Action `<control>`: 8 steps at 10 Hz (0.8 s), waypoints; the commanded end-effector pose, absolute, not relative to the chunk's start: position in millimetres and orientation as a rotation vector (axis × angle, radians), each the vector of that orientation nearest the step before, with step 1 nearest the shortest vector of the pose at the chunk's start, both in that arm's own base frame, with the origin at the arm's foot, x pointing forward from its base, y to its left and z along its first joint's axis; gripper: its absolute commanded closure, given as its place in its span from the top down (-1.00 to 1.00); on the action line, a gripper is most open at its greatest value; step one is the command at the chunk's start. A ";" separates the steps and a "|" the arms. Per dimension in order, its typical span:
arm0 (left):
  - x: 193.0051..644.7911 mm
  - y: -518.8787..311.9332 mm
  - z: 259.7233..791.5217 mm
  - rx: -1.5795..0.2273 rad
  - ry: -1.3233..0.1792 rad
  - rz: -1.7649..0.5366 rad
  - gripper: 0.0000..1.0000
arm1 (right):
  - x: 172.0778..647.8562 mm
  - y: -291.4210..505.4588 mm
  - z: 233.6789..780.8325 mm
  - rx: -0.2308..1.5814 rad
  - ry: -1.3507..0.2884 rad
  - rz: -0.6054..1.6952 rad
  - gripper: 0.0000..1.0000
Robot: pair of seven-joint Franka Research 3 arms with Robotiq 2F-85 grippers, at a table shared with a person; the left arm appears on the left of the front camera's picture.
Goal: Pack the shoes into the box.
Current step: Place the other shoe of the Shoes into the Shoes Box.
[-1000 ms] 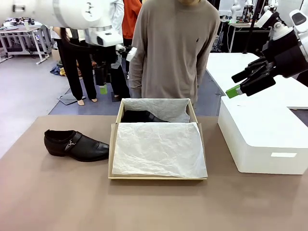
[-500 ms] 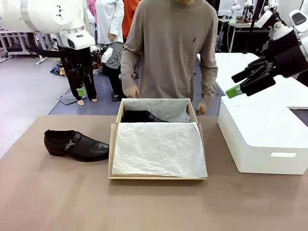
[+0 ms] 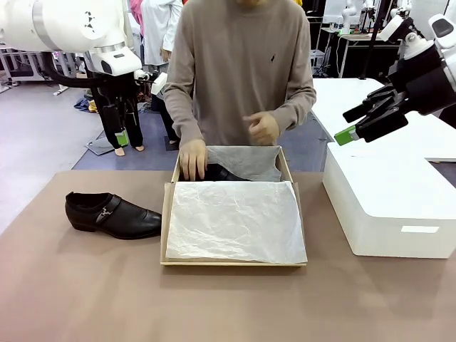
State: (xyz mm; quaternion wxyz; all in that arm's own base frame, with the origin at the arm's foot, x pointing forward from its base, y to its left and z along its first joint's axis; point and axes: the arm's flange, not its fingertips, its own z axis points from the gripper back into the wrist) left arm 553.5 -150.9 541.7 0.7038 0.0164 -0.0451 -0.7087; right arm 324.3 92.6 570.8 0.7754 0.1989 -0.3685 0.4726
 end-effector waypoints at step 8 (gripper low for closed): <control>553.7 -151.0 542.4 0.038 -0.102 -1.576 1.00 | 326.0 92.3 571.1 0.449 -0.813 1.033 1.00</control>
